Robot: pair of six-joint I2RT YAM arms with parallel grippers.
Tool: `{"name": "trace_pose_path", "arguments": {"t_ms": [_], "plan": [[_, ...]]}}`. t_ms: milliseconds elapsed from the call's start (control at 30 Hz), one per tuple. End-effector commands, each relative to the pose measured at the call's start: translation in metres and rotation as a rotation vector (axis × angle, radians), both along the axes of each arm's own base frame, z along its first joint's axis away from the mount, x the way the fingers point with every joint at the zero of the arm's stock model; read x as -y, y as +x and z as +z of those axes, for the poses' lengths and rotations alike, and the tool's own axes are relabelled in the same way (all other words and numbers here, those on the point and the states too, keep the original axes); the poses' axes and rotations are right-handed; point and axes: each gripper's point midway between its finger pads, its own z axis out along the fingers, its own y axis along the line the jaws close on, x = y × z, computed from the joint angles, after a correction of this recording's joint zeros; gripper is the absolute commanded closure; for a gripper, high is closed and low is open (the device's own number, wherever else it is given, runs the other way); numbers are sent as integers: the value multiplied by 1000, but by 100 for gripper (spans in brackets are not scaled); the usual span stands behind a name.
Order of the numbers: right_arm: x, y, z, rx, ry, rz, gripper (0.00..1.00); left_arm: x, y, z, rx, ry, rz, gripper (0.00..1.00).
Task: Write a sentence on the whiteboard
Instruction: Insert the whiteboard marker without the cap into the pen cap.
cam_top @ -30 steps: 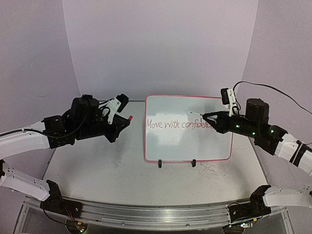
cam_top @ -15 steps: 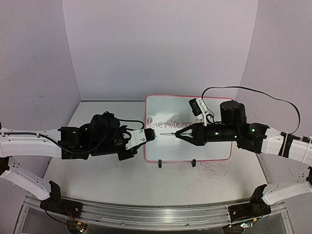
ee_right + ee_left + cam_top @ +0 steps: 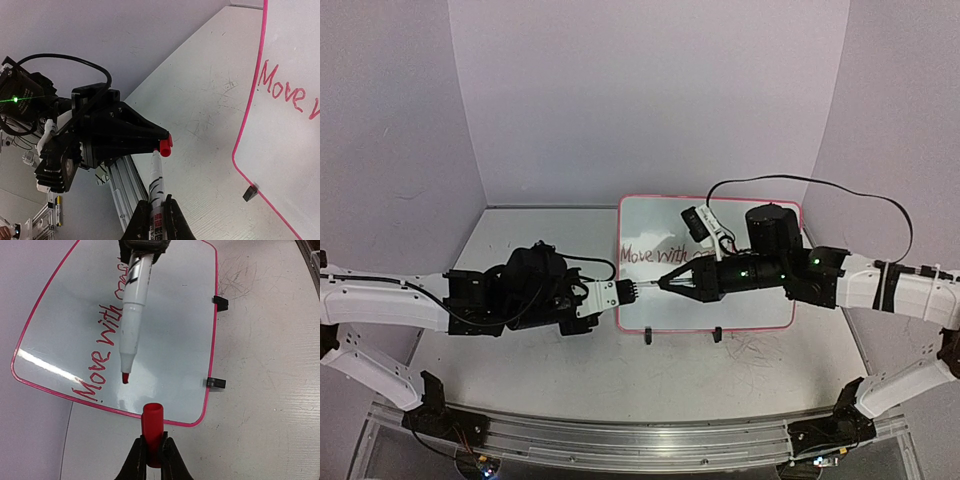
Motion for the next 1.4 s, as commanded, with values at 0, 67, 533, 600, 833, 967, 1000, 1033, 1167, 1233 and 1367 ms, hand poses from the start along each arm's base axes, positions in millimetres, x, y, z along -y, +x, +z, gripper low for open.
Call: {"name": "trace_pose_path", "arguments": {"t_ms": [0, 67, 533, 600, 833, 967, 1000, 1033, 1167, 1233, 1367], "plan": [[-11, 1, 20, 40, 38, 25, 100, 1, 1, 27, 52, -80, 0, 100], [-12, 2, 17, 37, 27, 22, 100, 1, 1, 29, 54, -85, -2, 100], [-16, 3, 6, 27, -5, 22, 100, 4, -3, 30, 48, -92, -20, 100], [-19, 4, 6, 27, -7, 27, 100, 4, -3, 30, 49, -92, -23, 100], [-21, 7, 8, 40, -11, 18, 100, 4, -5, 27, 47, -82, -36, 100], [-14, 9, 17, 75, -9, -16, 100, 3, -3, 25, 52, -75, -26, 100], [-13, 9, 17, 77, -9, -18, 100, 2, -3, 24, 52, -73, -24, 100], [-13, 9, 17, 76, -9, -15, 100, 2, -3, 24, 53, -72, -22, 100], [-12, 6, 7, 56, -34, -8, 100, 2, -1, 21, 55, -61, -16, 100], [-10, 5, 6, 53, -39, -11, 100, 1, -1, 19, 55, -55, -13, 100], [-1, 6, 12, 75, -33, -49, 100, -1, 1, 15, 58, -43, 0, 100]]}}
